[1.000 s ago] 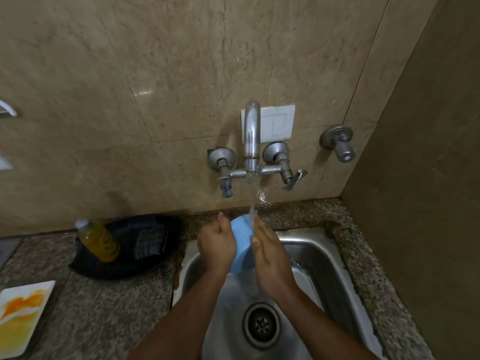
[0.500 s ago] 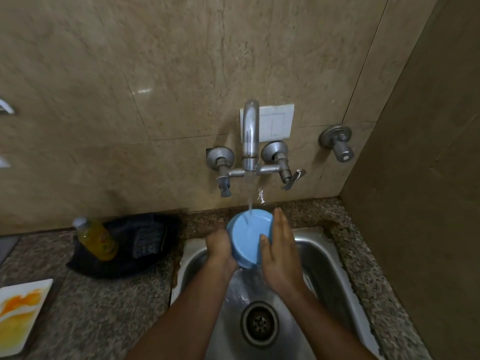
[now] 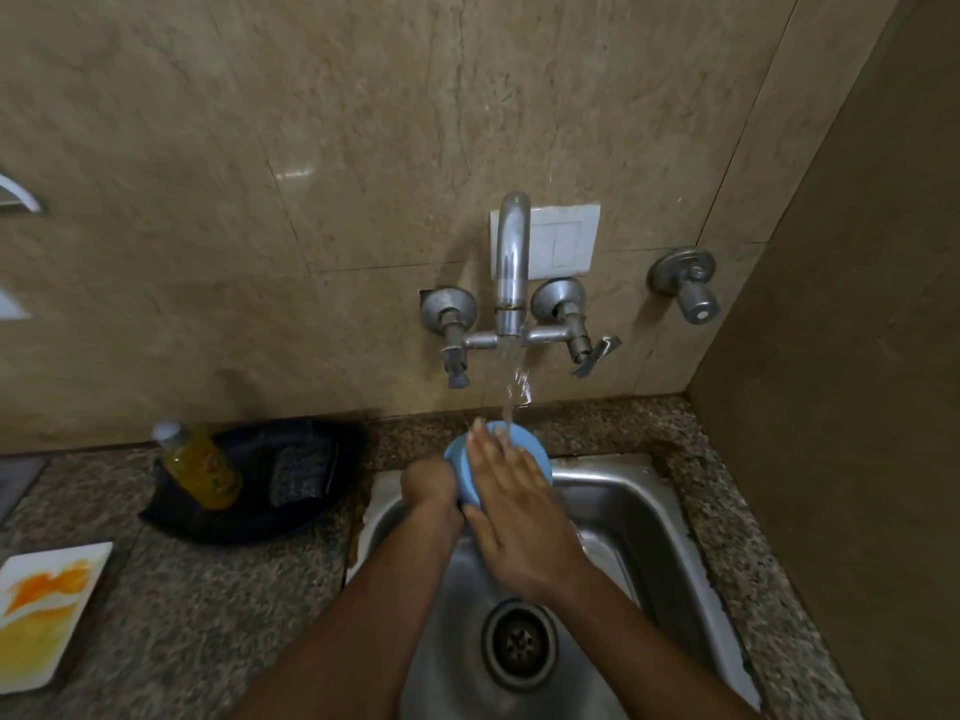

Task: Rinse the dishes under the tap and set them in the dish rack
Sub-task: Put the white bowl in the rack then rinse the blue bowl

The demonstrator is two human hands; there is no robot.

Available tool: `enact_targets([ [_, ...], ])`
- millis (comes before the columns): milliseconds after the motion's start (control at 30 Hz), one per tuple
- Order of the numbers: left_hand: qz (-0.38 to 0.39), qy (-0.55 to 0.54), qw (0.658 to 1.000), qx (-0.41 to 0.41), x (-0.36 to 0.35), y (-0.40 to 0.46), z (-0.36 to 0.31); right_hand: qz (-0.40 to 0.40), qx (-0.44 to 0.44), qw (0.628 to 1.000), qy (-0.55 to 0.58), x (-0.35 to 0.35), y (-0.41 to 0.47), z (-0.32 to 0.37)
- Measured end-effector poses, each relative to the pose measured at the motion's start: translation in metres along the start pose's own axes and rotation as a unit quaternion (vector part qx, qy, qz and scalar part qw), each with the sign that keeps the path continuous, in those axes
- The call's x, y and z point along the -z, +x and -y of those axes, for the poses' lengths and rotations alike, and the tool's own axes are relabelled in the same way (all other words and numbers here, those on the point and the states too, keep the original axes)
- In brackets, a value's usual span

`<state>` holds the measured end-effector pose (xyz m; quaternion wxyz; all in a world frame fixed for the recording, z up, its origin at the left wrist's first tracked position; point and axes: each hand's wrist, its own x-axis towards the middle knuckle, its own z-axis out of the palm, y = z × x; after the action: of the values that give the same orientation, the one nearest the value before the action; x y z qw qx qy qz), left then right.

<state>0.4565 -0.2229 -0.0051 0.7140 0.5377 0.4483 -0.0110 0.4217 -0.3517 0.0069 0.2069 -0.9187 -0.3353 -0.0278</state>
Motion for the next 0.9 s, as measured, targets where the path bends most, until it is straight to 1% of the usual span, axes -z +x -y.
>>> enact_targets([
  [33, -0.001, -0.003, 1.0, 0.0, 0.001, 0.0, -0.001, 0.011, 0.038, 0.999, 0.001, 0.0, -0.007, -0.005],
  [67, -0.009, 0.009, 1.0, 0.003, 0.0, 0.002, 0.002, 0.021, 0.052, 0.998, 0.008, 0.0, -0.014, -0.013],
  [100, -0.022, 0.04, 0.999, -0.011, -0.001, 0.007, 0.008, 0.024, 0.037, 0.999, 0.019, 0.002, -0.017, -0.02],
  [167, -0.036, 0.153, 0.987, -0.022, -0.01, -0.002, 0.016, 0.012, -0.048, 0.998, 0.036, 0.003, -0.009, -0.026],
  [200, -0.054, 0.187, 0.98, -0.053, -0.012, -0.007, 0.017, -0.001, -0.079, 0.996, 0.028, 0.003, -0.003, -0.022],
  [233, -0.066, 0.169, 0.982, -0.059, -0.015, -0.01, 0.014, -0.012, -0.086, 0.996, 0.02, 0.004, 0.003, -0.015],
  [267, -0.056, 0.164, 0.984, -0.037, -0.014, -0.01, 0.012, -0.019, -0.063, 0.998, 0.017, 0.004, 0.006, -0.007],
  [300, -0.025, 0.148, 0.988, -0.021, -0.012, -0.01, 0.007, -0.014, -0.022, 1.0, 0.016, 0.003, 0.004, -0.003],
  [333, 0.007, 0.116, 0.993, -0.001, -0.012, -0.015, 0.001, -0.002, 0.017, 1.0, 0.016, 0.001, -0.003, -0.004],
  [367, 0.013, 0.044, 0.999, -0.003, -0.01, -0.012, -0.001, 0.004, 0.041, 0.999, 0.02, 0.0, -0.011, -0.011],
  [400, 0.012, -0.041, 0.999, 0.017, -0.009, -0.011, -0.002, 0.001, 0.037, 0.999, 0.03, 0.0, -0.019, -0.019],
  [467, 0.007, -0.116, 0.992, 0.043, -0.011, -0.008, 0.003, -0.011, -0.036, 0.998, 0.048, 0.003, -0.019, -0.035],
  [500, 0.004, -0.107, 0.994, 0.037, -0.012, -0.006, 0.004, -0.014, -0.07, 0.996, 0.05, 0.005, -0.014, -0.037],
  [533, -0.001, -0.096, 0.995, 0.033, -0.012, -0.002, 0.005, -0.019, -0.084, 0.995, 0.04, 0.006, -0.008, -0.032],
  [567, -0.008, -0.08, 0.997, 0.022, -0.012, -0.002, 0.001, -0.023, -0.077, 0.997, 0.021, 0.007, -0.005, -0.026],
  [667, -0.006, -0.07, 0.997, 0.014, -0.005, 0.001, -0.006, -0.019, 0.034, 0.999, -0.031, 0.008, -0.015, -0.023],
  [700, -0.012, -0.076, 0.997, 0.015, -0.003, 0.009, -0.001, -0.015, 0.043, 0.999, -0.017, 0.005, -0.022, -0.033],
  [733, -0.001, -0.079, 0.997, 0.02, -0.002, 0.019, 0.008, -0.02, 0.016, 0.999, 0.019, 0.002, -0.026, -0.043],
  [767, 0.009, -0.071, 0.997, 0.034, -0.002, 0.021, 0.014, -0.025, -0.046, 0.993, 0.104, 0.0, -0.028, -0.049],
  [800, 0.017, -0.061, 0.997, 0.038, -0.002, 0.016, 0.016, -0.039, -0.125, 0.962, 0.239, -0.001, -0.025, -0.051],
  [833, 0.014, -0.055, 0.998, 0.031, -0.003, 0.012, 0.019, -0.06, -0.203, 0.896, 0.39, -0.001, -0.02, -0.05],
  [867, 0.007, -0.046, 0.999, 0.023, -0.004, 0.009, 0.021, -0.088, -0.262, 0.81, 0.518, -0.002, -0.015, -0.048],
  [900, 0.006, -0.046, 0.999, 0.023, -0.004, 0.0, 0.018, -0.109, -0.301, 0.732, 0.601, -0.001, -0.011, -0.046],
])
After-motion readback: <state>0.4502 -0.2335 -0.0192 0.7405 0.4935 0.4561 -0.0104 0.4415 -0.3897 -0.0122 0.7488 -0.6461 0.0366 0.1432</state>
